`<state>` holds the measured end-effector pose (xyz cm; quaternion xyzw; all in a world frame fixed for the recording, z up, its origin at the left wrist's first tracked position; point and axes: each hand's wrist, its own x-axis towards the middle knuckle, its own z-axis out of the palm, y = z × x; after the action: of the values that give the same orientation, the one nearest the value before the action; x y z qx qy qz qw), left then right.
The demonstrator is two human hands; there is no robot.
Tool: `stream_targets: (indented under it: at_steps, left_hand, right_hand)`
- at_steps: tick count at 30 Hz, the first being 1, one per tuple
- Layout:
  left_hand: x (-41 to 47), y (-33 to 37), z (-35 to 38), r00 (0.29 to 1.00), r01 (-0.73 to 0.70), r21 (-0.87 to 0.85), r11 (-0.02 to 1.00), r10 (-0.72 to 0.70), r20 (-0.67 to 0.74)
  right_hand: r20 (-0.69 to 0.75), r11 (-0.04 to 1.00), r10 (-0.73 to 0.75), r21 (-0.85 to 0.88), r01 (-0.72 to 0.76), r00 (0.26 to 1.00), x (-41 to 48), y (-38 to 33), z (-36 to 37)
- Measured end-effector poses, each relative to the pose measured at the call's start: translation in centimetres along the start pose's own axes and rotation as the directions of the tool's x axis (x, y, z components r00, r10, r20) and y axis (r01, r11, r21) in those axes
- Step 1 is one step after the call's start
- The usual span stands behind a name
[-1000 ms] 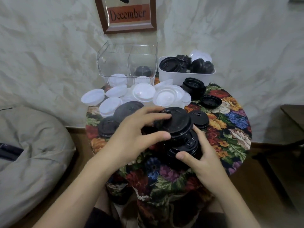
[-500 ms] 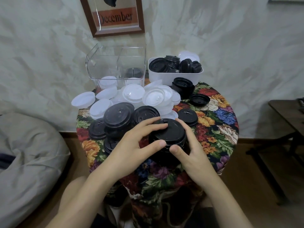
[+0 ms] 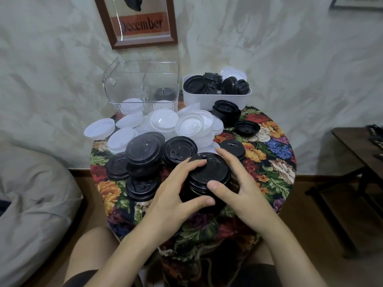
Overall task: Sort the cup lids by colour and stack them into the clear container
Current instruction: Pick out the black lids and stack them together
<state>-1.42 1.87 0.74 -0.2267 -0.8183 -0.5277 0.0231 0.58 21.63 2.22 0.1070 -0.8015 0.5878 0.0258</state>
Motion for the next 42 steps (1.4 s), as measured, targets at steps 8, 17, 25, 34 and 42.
stream_targets:
  at_steps: [8, 17, 25, 34, 42]
  left_hand:
    - [0.4, -0.3, 0.4, 0.999, 0.003, -0.011, 1.000, -0.003, 0.048]
    - [0.5, -0.9, 0.5, 0.995, 0.065, -0.073, 0.995, -0.059, 0.084]
    - [0.7, -0.6, 0.2, 0.989, 0.080, -0.095, 0.992, -0.068, 0.131]
    - [1.0, -1.2, 0.0, 0.986, 0.116, -0.137, 0.984, -0.097, 0.139]
    - [0.8, -1.3, 0.2, 0.988, 0.115, -0.117, 0.986, -0.101, 0.115]
  right_hand:
    - [0.041, 0.994, 0.049, -0.097, -0.044, 0.998, 0.6, -0.4, -1.4]
    - [0.115, 0.989, 0.085, -0.128, -0.070, 0.990, 1.0, -0.6, -2.5]
    - [0.077, 0.987, 0.044, -0.159, -0.032, 0.996, 1.2, -1.1, -2.9]
    - [0.262, 0.969, 0.107, -0.244, -0.042, 0.959, 2.2, -1.9, -3.6]
    - [0.275, 0.965, 0.129, -0.258, -0.056, 0.953, 2.2, -2.1, -3.6]
